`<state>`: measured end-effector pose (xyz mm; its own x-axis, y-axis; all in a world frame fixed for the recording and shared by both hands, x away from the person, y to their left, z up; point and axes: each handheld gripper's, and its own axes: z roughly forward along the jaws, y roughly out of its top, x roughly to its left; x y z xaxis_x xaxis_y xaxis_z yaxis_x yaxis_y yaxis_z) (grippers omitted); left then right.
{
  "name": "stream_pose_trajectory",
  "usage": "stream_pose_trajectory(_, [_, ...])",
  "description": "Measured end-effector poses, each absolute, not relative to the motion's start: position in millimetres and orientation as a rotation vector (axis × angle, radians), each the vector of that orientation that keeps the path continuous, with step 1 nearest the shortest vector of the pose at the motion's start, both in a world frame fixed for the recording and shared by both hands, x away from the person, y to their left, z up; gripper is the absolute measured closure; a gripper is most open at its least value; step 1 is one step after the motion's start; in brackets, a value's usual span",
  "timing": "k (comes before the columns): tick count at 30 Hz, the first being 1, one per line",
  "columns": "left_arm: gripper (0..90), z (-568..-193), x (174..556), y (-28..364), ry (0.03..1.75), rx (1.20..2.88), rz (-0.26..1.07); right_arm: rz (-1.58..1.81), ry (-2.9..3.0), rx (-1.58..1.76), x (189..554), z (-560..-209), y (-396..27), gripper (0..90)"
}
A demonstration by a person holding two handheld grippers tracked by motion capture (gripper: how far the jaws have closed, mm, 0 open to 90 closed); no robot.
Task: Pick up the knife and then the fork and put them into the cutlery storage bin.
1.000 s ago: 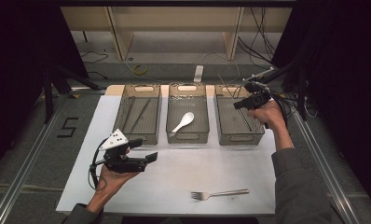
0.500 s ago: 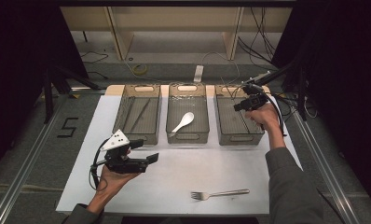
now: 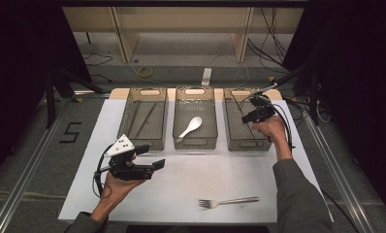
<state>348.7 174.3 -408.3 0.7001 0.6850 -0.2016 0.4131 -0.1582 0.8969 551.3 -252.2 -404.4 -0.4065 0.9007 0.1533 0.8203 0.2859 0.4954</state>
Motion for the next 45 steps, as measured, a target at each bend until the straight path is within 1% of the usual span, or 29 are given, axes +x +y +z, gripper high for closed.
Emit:
stream_pose_trajectory(1, [16.3,-408,349,175,0.87,1.788,0.302,0.769,2.382,1.629,551,-403,-251,65.3])
stream_pose_trajectory(4, [16.3,-408,349,175,0.869,1.787,0.303,0.809,2.383,1.597,549,-397,-249,58.9])
stream_pose_trajectory(6, [16.3,-408,349,175,0.868,1.787,0.303,0.826,2.398,1.557,545,-393,-247,52.9])
stream_pose_trajectory(9, [16.3,-408,349,175,0.871,1.784,0.303,0.818,2.462,1.44,534,-387,-242,46.4])
stream_pose_trajectory(18, [16.1,-408,349,175,0.874,1.785,0.307,0.927,2.583,1.147,473,-358,-224,32.9])
stream_pose_trajectory(26, [16.1,-408,349,175,0.874,1.783,0.305,0.898,2.707,0.967,418,-359,-206,30.5])
stream_pose_trajectory(33, [16.1,-408,349,175,0.87,1.785,0.307,0.833,2.806,0.897,382,-382,-201,30.1])
stream_pose_trajectory(40, [16.1,-407,348,174,0.865,1.787,0.312,0.702,2.881,0.848,363,-405,-193,30.8])
stream_pose_trajectory(45, [16.1,-407,348,174,0.86,1.794,0.313,0.62,2.928,0.804,353,-418,-187,33.8])
